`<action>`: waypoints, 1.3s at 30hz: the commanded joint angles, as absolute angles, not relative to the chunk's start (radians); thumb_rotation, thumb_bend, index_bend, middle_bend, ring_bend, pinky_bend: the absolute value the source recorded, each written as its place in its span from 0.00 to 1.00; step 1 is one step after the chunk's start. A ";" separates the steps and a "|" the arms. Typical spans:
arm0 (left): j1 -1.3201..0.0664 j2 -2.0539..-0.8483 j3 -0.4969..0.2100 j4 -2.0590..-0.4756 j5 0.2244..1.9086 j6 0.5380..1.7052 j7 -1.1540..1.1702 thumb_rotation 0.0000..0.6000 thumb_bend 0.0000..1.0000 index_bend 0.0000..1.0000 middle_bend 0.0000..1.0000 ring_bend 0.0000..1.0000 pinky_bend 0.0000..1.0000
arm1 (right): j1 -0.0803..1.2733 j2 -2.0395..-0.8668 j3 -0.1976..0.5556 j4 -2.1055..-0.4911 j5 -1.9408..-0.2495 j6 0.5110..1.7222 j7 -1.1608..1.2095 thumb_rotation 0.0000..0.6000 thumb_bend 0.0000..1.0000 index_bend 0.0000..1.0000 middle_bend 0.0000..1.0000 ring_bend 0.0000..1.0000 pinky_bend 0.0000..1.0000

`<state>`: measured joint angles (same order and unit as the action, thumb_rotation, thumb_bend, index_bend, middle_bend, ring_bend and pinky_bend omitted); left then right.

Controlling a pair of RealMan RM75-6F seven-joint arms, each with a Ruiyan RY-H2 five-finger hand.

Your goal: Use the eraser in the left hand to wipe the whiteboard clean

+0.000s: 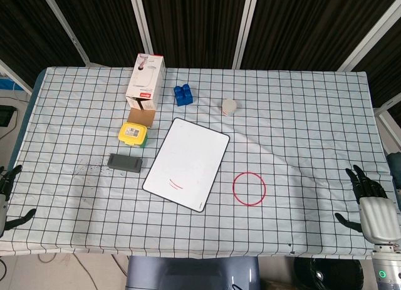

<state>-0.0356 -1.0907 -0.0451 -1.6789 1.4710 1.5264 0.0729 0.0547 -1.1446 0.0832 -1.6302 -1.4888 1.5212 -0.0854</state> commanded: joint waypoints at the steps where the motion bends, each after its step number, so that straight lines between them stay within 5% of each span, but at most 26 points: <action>1: -0.035 -1.091 -0.045 -1.679 1.471 1.526 0.073 1.00 0.12 0.05 0.16 0.00 0.07 | 0.055 -1.145 0.083 -1.630 -1.489 1.521 -0.085 1.00 0.04 0.00 0.03 0.17 0.20; 27: -0.041 -1.091 -0.046 -1.678 1.465 1.514 0.077 1.00 0.12 0.05 0.16 0.00 0.06 | 0.056 -1.143 0.082 -1.633 -1.492 1.519 -0.086 1.00 0.04 0.00 0.03 0.17 0.20; 39: -0.165 -1.059 -0.053 -1.752 1.493 1.337 0.180 1.00 0.18 0.07 0.17 0.00 0.06 | 0.055 -1.140 0.080 -1.638 -1.490 1.515 -0.076 1.00 0.04 0.00 0.03 0.17 0.20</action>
<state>-0.1211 -1.0805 -0.0438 -1.7156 1.4874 1.3920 0.1448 0.0551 -1.1402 0.0796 -1.6376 -1.4905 1.5152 -0.0765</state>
